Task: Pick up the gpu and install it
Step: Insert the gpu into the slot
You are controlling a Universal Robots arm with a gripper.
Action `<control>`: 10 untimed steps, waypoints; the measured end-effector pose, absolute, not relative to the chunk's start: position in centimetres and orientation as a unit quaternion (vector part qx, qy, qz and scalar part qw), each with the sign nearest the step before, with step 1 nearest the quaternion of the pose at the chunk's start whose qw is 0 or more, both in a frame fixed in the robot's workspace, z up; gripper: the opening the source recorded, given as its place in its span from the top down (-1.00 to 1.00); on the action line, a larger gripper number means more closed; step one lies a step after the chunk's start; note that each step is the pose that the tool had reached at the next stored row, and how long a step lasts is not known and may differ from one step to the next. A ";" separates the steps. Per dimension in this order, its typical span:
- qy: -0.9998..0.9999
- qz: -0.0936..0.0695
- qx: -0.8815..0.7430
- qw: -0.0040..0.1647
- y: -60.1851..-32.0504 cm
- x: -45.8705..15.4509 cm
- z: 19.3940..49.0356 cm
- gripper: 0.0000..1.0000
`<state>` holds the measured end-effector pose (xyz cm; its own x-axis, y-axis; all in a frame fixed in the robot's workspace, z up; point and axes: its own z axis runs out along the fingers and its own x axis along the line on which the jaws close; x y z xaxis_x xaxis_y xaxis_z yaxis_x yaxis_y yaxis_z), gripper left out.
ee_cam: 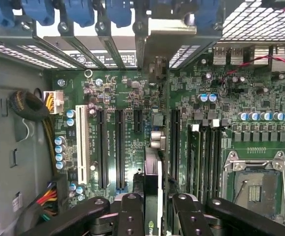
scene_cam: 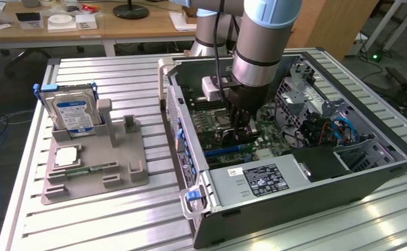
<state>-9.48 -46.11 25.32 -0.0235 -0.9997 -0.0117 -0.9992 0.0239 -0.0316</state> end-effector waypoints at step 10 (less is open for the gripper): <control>0.715 -0.007 -0.699 0.015 -46.1 -10.0 24.7 0.46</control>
